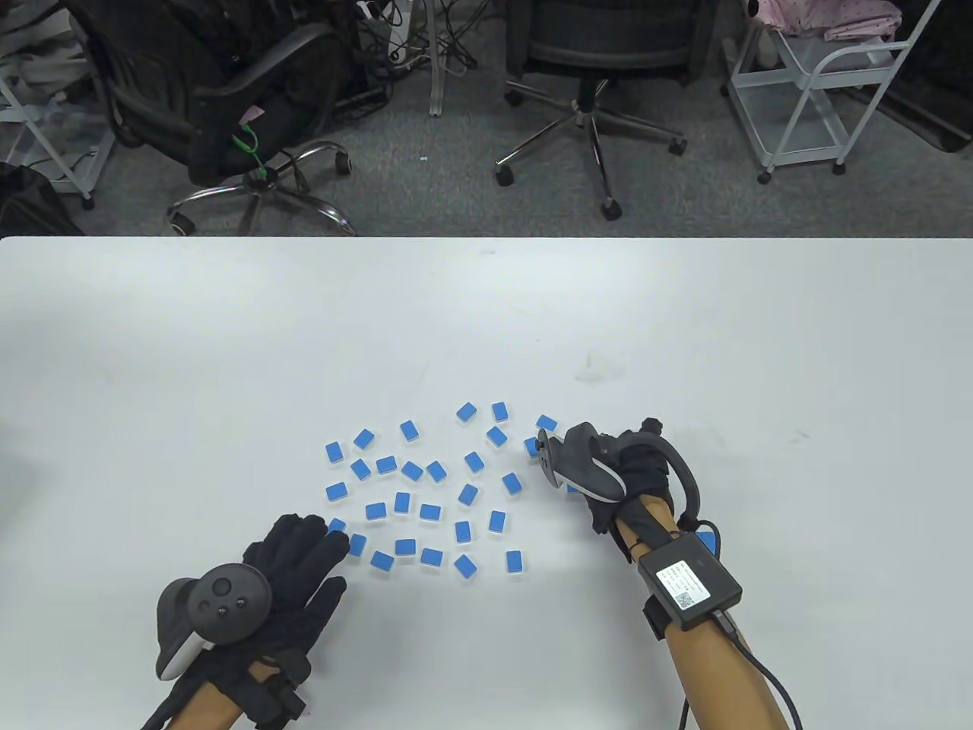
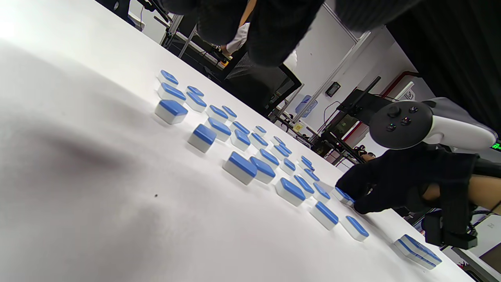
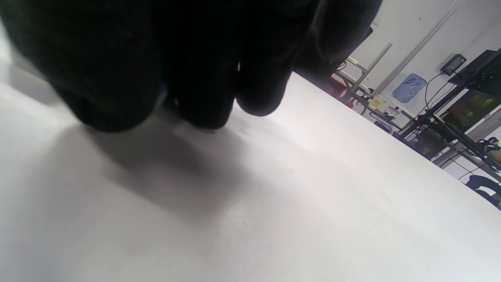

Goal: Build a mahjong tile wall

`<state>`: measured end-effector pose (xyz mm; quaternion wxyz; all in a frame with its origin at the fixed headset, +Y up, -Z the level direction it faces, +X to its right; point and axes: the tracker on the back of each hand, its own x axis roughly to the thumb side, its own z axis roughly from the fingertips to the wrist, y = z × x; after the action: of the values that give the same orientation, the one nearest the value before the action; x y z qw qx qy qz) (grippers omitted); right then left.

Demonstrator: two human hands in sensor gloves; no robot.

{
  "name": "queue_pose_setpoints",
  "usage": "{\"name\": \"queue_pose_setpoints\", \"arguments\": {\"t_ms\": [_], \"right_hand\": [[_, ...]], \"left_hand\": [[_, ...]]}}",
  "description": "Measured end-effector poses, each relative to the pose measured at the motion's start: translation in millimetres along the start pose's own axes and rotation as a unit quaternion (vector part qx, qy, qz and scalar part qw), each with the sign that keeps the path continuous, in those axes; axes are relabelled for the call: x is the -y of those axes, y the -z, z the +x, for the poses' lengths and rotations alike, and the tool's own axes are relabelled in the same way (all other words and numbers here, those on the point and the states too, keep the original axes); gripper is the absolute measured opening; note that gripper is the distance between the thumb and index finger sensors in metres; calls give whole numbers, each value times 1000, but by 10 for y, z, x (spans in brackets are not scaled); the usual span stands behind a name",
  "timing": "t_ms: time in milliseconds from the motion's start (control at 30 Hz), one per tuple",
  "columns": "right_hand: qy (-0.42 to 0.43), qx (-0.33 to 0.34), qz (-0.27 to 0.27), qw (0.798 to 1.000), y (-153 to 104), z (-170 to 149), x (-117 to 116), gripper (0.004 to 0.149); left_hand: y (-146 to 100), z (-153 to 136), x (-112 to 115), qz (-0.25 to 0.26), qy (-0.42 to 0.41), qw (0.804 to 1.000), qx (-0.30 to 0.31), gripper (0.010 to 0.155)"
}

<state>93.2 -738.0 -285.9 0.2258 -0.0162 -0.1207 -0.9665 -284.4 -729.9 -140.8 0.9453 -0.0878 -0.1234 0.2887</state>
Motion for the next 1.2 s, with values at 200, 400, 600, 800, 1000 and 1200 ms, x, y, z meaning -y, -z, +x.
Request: {"name": "queue_pose_setpoints", "arguments": {"t_ms": [200, 400, 600, 800, 1000, 1200], "right_hand": [[17, 4, 3, 1000, 23, 19, -49, 51], [24, 7, 3, 1000, 25, 38, -58, 51], [30, 10, 3, 999, 18, 40, -49, 51], [28, 11, -1, 1000, 7, 35, -26, 52], [35, 13, 6, 999, -8, 27, -8, 57], [25, 23, -44, 998, -188, 3, 115, 62]], "left_hand": [[0, 2, 4, -1, 1, 1000, 1, 66], [-6, 3, 4, -2, 0, 1000, 0, 67], [-10, 2, 4, -1, 1, 1000, 2, 66], [-11, 6, 6, -1, 2, 1000, 2, 66], [-22, 2, 7, -2, 1, 1000, 0, 66], [-30, 18, 13, -1, 2, 1000, 2, 66]]}}
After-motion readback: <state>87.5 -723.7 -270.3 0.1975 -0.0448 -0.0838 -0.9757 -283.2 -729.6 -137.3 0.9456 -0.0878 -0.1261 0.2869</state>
